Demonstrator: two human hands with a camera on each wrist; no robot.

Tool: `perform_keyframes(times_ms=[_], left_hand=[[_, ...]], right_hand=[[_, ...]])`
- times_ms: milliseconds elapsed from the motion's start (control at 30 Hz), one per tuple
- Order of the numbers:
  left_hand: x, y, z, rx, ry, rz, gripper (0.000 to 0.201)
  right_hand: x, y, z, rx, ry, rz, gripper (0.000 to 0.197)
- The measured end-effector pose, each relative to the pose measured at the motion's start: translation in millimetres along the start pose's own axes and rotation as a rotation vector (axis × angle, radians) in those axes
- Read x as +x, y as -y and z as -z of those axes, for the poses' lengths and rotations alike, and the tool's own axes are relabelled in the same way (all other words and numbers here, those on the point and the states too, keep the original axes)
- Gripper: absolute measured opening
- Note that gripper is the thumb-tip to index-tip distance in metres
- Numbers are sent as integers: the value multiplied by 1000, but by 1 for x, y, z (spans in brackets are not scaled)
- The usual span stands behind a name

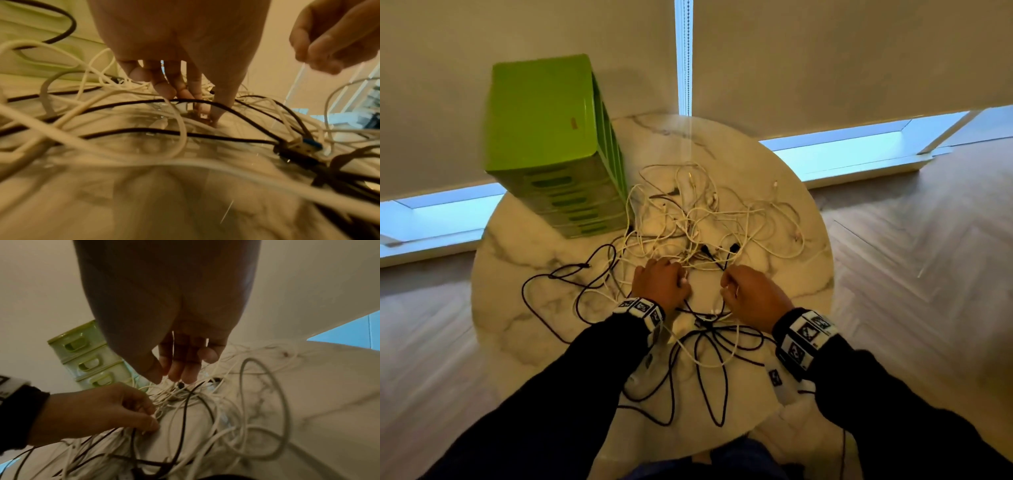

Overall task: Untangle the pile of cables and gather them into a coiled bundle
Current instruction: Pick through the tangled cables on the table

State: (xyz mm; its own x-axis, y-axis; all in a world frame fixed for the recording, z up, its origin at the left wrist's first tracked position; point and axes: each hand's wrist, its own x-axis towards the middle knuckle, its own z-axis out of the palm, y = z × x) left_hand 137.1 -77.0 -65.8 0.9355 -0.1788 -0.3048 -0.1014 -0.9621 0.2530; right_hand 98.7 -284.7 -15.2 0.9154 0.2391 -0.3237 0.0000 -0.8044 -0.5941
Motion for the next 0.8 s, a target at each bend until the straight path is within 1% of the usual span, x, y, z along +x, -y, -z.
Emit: perform_keyframes(times_ms=[33, 67, 167, 200, 233, 267, 333, 400, 433, 533, 567, 600, 633, 667, 733, 800], left_hand=[[-3, 2, 1, -20, -21, -15, 29], [-7, 4, 2, -49, -54, -39, 28], [-28, 9, 10, -107, -204, -170, 27], [-36, 12, 12, -102, -253, -222, 28], [-43, 13, 13, -97, -303, -277, 27], [-50, 14, 16, -98, -351, -315, 27], [-57, 16, 20, -141, -398, -346, 24], [-59, 17, 25, -206, -367, -296, 23], [-59, 17, 27, -245, -302, -241, 22], [-54, 19, 24, -305, 51, -51, 32], [-53, 20, 22, -288, 141, -25, 35], [-53, 18, 19, -272, 172, -21, 38], [-54, 16, 16, -278, 168, -20, 42], [-55, 13, 14, -322, 127, -28, 46], [-57, 4, 14, -500, -11, -64, 53], [-54, 0, 16, -690, -160, -99, 56]], right_hand=[[6, 1, -6, 6, 51, -4, 11], [11, 1, -11, 16, 88, -7, 16], [27, -1, -22, 14, 136, 42, 51], [32, 0, -24, 10, 139, 85, 58], [36, 1, -26, 2, 140, 134, 59], [41, 3, -27, -4, 139, 198, 55], [49, 3, -26, -26, 121, 296, 40], [57, 0, -19, -105, 93, 342, 29], [61, -2, -13, -141, 67, 355, 28], [75, -12, 7, -102, -71, 326, 25], [78, -13, 13, -74, -118, 294, 26], [79, -12, 19, -59, -164, 283, 29], [79, -11, 21, -60, -189, 291, 34], [77, -7, 21, -59, -182, 320, 36], [67, 8, 16, -27, -75, 389, 27], [52, 22, 5, 42, 56, 450, 19]])
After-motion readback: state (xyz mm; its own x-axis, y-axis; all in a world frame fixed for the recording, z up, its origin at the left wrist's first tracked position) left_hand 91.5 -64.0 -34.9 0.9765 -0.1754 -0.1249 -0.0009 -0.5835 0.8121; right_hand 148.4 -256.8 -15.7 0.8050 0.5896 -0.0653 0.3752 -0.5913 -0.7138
